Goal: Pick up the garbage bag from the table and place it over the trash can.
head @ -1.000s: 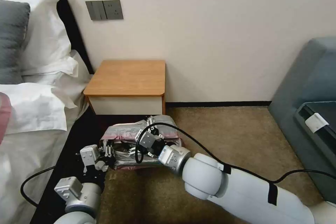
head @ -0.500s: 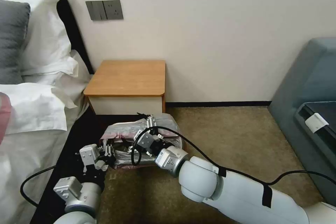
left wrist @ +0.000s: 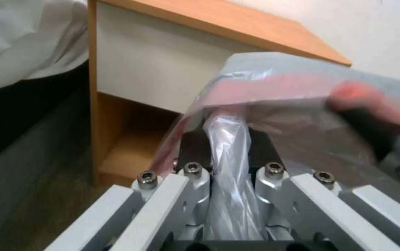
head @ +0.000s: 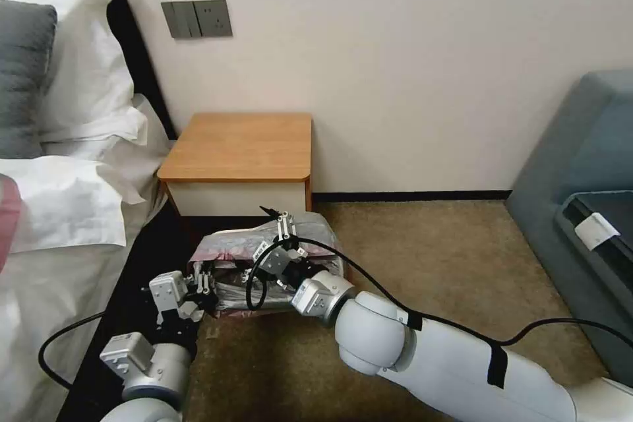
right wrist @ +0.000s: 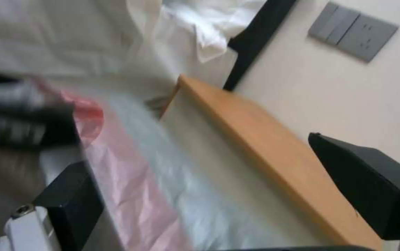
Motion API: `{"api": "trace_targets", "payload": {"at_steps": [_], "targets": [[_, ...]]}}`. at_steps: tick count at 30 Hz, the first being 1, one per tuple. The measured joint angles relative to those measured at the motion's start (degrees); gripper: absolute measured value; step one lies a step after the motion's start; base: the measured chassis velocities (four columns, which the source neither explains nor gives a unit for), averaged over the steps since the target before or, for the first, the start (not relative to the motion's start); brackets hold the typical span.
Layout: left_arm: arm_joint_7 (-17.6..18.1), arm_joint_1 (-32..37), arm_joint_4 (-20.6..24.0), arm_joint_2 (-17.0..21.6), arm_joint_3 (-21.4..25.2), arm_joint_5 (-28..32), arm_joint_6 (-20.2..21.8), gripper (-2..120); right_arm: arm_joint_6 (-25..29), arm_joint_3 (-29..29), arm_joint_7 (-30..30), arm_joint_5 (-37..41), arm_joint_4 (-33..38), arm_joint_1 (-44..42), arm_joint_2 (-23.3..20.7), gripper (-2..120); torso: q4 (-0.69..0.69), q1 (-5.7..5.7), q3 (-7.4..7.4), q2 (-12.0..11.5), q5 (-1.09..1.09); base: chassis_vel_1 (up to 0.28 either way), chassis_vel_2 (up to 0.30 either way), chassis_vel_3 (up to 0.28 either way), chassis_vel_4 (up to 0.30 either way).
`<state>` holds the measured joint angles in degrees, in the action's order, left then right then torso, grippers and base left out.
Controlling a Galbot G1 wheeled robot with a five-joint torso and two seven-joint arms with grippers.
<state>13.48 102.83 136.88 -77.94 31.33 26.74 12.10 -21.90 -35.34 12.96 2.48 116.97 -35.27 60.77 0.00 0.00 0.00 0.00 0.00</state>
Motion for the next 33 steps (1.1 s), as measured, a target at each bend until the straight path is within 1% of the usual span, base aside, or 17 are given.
{"api": "trace_targets", "payload": {"at_steps": [5, 11, 12, 14, 15, 17, 19, 20, 23, 24, 25, 27, 28, 30, 31, 32, 33], "targets": [[-1.19, 0.08, -0.61, -0.05, 0.00, -1.89, -0.35, 8, -0.02, -0.23, 0.45, 2.42, 0.11, 2.55, 0.56, 100, 0.00, 0.00, 0.00, 0.00, 0.00, 0.000, 0.000, 0.000, 0.000], [-4.22, 0.36, -1.24, 0.10, -0.07, -5.21, -1.90, 8, -0.72, -0.80, 0.87, 7.36, -3.13, 7.29, 2.21, 100, 0.01, 0.00, 0.00, 0.00, 0.00, 0.000, 0.000, 0.000, 0.000], [-4.22, 0.36, -1.24, 0.10, -0.07, -5.21, -1.90, 8, -0.72, -0.80, 0.87, 7.36, -3.13, 7.29, 2.21, 100, 0.01, 0.00, 0.00, 0.00, 0.00, 0.000, 0.000, 0.000, 0.000], [-5.72, 0.47, -1.76, 0.12, -0.01, -6.92, -2.89, 8, -1.47, -1.22, 1.08, 9.87, -3.70, 9.34, 2.23, 100, 0.00, 0.00, 0.00, 0.00, 0.00, 0.000, 0.000, 0.000, 0.000], [-5.72, 0.47, -1.76, 0.12, -0.01, -6.92, -2.89, 8, -1.47, -1.22, 1.08, 9.87, -3.70, 9.34, 2.23, 100, 0.00, 0.00, 0.00, 0.00, 0.00, 0.000, 0.000, 0.000, 0.000], [-6.79, 0.62, -2.18, 0.10, 0.02, -8.33, -3.75, 8, -2.23, -1.50, 1.12, 12.29, -3.91, 11.07, 2.02, 100, 0.00, 0.00, 0.01, 0.00, 0.00, 0.000, 0.000, 0.000, 0.000], [-8.35, 0.84, -2.92, -0.04, 0.05, -10.84, -5.37, 8, -4.27, -2.04, 1.34, 17.14, -3.93, 14.07, 1.63, 100, 0.01, 0.00, 0.01, 0.00, 0.00, 0.000, 0.000, 0.000, 0.000], [-8.35, 0.84, -2.92, -0.04, 0.05, -10.84, -5.37, 8, -4.27, -2.04, 1.34, 17.14, -3.93, 14.07, 1.63, 100, 0.01, 0.00, 0.01, 0.00, 0.00, 0.000, 0.000, 0.000, 0.000], [-9.43, 0.94, -3.68, -0.22, 0.12, -12.91, -7.02, 8, -5.85, -2.93, 1.05, 23.08, -4.27, 17.80, 0.76, 100, 0.01, 0.00, 0.01, 0.00, 0.00, 0.000, 0.000, 0.000, 0.000], [-9.43, 0.94, -3.68, -0.22, 0.12, -12.91, -7.02, 8, -5.85, -2.93, 1.05, 23.08, -4.27, 17.80, 0.76, 100, 0.01, 0.00, 0.01, 0.00, 0.00, 0.000, 0.000, 0.000, 0.000], [-9.76, 0.95, -3.87, -0.28, 0.17, -13.42, -7.61, 8, -6.38, -3.18, 0.81, 25.25, -4.36, 18.89, 0.36, 100, 0.00, 0.00, 0.01, 0.00, 0.00, 0.000, 0.000, 0.000, 0.000], [-10.87, 0.98, -4.32, -0.52, 0.41, -14.27, -9.40, 8, -9.43, -3.53, 0.74, 32.87, -4.44, 22.05, -0.54, 100, 0.00, 0.00, 0.00, 0.00, 0.00, 0.000, 0.000, 0.000, 0.000], [-10.87, 0.98, -4.32, -0.52, 0.41, -14.27, -9.40, 8, -9.43, -3.53, 0.74, 32.87, -4.44, 22.05, -0.54, 100, 0.00, 0.00, 0.00, 0.00, 0.00, 0.000, 0.000, 0.000, 0.000], [-11.80, 0.99, -4.78, -0.80, 0.42, -14.31, -11.06, 8, -12.77, -3.42, 1.26, 41.03, -4.50, 24.25, -1.26, 100, 0.00, 0.00, 0.00, 0.00, 0.00, 0.000, 0.000, 0.000, 0.000], [-11.80, 0.99, -4.78, -0.80, 0.42, -14.31, -11.06, 8, -12.77, -3.42, 1.26, 41.03, -4.50, 24.25, -1.26, 100, 0.00, 0.00, 0.00, 0.00, 0.00, 0.000, 0.000, 0.000, 0.000], [-12.15, 0.98, -4.92, -0.87, 0.42, -14.31, -11.51, 8, -14.17, -3.22, 1.74, 44.25, -4.52, 24.90, -1.48, 100, 0.00, 0.00, 0.01, 0.00, 0.00, 0.000, 0.000, 0.000, 0.000], [-12.79, 0.96, -5.14, -1.00, 0.42, -14.27, -12.21, 8, -16.56, -2.75, 3.18, 49.43, -4.62, 25.65, -1.65, 100, 0.00, 0.00, 0.01, 0.00, 0.00, 0.000, 0.000, 0.000, 0.000]]}}
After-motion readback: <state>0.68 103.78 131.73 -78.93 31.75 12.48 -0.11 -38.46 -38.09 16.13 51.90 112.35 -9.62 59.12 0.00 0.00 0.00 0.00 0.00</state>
